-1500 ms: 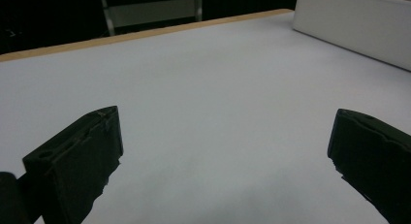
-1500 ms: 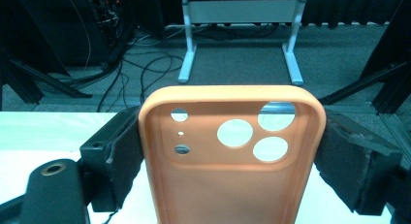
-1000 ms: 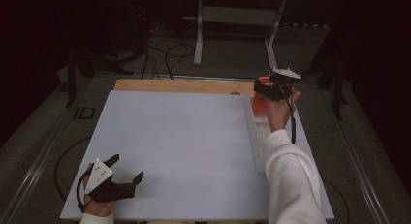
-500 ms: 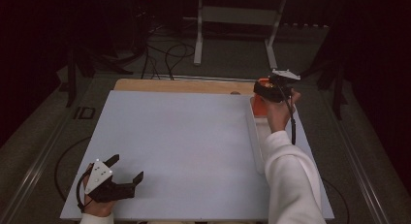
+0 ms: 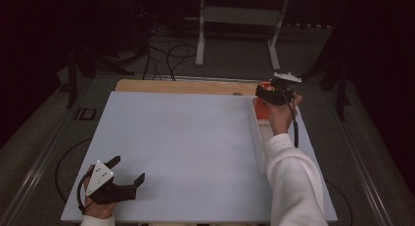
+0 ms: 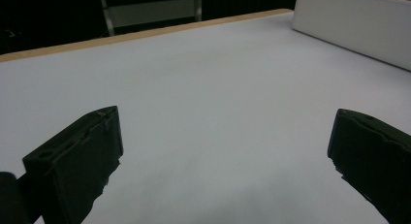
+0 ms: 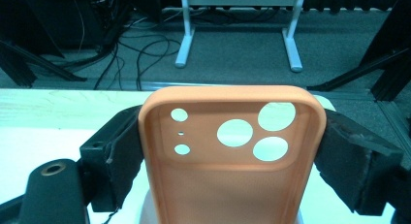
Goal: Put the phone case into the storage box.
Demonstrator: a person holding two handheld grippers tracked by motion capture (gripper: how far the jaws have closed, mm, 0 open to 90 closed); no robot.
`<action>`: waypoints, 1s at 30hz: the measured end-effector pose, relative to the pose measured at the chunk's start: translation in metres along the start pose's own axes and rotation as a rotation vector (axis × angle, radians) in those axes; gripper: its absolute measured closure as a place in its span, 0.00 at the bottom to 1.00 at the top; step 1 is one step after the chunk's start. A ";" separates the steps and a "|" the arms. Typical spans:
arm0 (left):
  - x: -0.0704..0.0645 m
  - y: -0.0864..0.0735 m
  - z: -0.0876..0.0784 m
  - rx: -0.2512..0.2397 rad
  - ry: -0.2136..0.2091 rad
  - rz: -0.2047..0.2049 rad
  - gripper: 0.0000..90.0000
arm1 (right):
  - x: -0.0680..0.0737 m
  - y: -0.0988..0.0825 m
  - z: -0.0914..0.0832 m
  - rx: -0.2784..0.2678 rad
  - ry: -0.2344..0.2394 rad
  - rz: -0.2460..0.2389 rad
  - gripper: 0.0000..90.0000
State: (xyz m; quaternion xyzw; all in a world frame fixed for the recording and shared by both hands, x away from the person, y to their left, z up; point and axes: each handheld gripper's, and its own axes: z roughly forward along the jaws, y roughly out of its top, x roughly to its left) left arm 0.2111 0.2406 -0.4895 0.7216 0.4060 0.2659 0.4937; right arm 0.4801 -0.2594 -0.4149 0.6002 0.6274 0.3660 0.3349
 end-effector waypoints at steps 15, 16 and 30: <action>0.000 0.000 0.000 0.000 0.000 -0.001 0.00 | 0.000 -0.005 0.005 0.027 0.000 -0.011 0.18; 0.000 0.000 0.000 0.000 0.000 -0.001 0.00 | 0.000 -0.006 0.006 0.030 -0.001 -0.009 0.18; 0.000 0.000 0.000 -0.001 0.000 -0.004 0.00 | 0.001 -0.012 0.016 0.075 -0.005 -0.013 0.18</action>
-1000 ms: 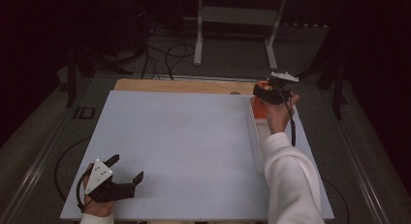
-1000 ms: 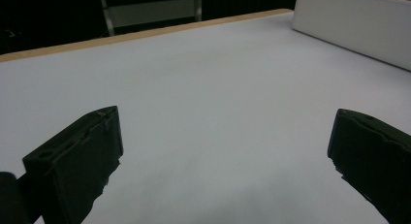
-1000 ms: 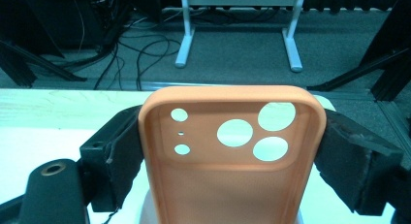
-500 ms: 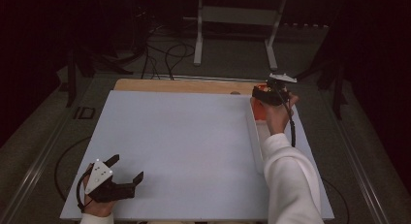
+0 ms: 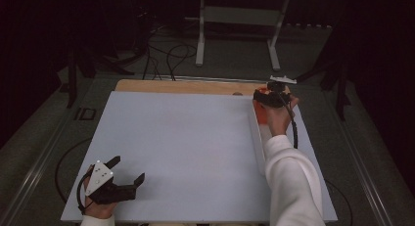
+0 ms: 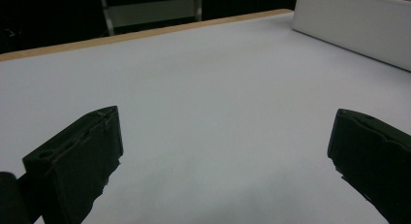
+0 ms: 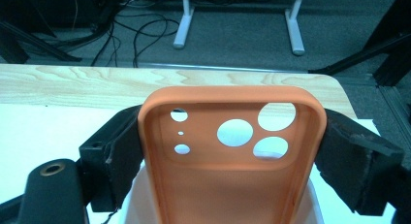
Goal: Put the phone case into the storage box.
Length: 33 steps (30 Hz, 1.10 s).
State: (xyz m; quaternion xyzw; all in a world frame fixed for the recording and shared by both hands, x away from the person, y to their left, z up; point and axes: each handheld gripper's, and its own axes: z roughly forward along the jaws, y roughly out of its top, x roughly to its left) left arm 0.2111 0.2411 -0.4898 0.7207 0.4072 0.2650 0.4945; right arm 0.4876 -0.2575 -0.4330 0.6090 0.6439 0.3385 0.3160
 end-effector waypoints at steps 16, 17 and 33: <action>0.000 0.000 -0.001 -0.003 0.002 -0.003 0.00 | 0.000 -0.001 0.003 -0.001 -0.001 0.001 0.18; 0.000 0.000 -0.001 -0.003 0.002 -0.003 0.00 | 0.000 -0.001 0.003 -0.001 -0.001 0.000 0.18; 0.001 -0.001 -0.001 0.000 0.001 -0.004 0.00 | -0.002 0.006 -0.008 -0.069 0.026 0.014 0.09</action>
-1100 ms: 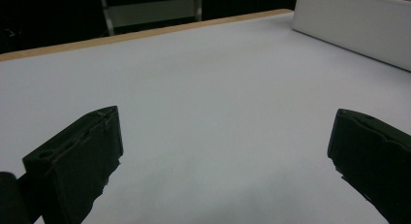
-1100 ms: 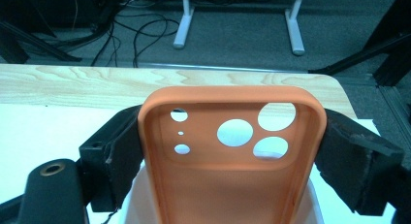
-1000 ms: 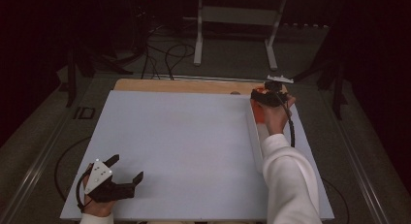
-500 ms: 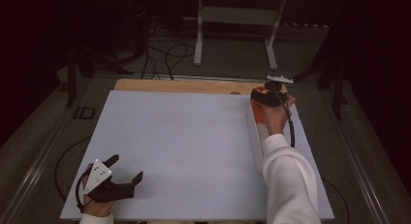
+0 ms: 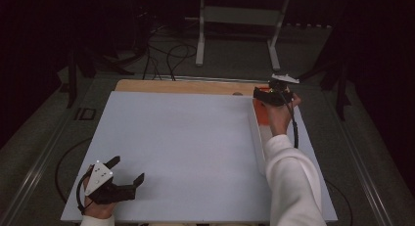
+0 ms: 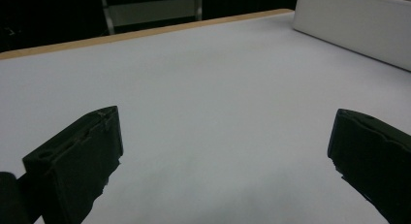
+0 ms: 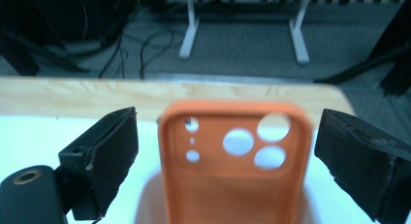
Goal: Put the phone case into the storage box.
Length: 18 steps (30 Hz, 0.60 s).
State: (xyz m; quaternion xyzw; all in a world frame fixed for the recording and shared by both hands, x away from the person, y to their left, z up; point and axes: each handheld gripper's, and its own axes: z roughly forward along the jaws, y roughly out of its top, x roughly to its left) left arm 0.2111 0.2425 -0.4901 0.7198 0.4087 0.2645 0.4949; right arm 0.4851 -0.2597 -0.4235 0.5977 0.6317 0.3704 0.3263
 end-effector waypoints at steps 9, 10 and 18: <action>-0.001 0.000 0.001 0.006 0.002 0.004 0.00 | 0.023 -0.001 -0.040 -0.026 0.150 -0.025 0.10; -0.002 0.001 0.001 0.006 0.001 0.004 0.00 | 0.028 -0.004 -0.044 -0.018 0.176 -0.033 0.10; -0.001 0.001 0.001 0.011 0.006 0.000 0.00 | 0.063 -0.028 -0.081 -0.009 0.311 -0.076 0.10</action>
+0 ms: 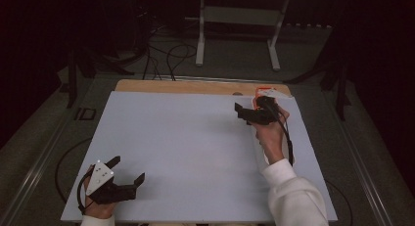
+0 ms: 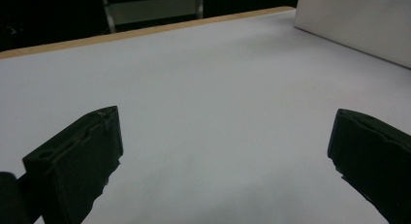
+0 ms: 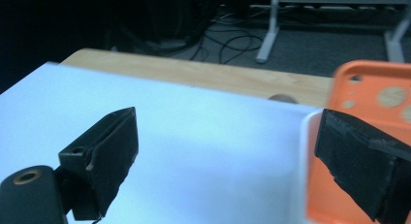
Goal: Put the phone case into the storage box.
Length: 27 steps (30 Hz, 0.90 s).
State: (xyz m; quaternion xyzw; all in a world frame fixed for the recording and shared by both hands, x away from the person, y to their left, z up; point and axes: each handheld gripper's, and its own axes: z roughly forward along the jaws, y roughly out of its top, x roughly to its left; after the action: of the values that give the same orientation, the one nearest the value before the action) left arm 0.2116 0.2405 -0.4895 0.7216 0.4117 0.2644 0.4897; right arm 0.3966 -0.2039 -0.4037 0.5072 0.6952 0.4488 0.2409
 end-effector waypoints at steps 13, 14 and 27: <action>-0.003 0.004 0.001 0.018 -0.005 0.013 0.00 | 0.043 -0.050 -0.049 -0.050 0.128 -0.091 0.10; -0.003 0.005 0.001 0.018 -0.007 0.013 0.00 | 0.045 -0.056 -0.052 -0.051 0.142 -0.097 0.10; -0.004 0.009 -0.002 0.005 -0.016 0.019 0.00 | 0.054 -0.111 -0.091 -0.151 0.225 -0.173 0.10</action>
State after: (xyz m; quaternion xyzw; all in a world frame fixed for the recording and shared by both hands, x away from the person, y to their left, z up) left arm 0.2111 0.2362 -0.4803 0.7289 0.4015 0.2620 0.4887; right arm 0.2505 -0.1979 -0.4497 0.3723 0.7233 0.5312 0.2366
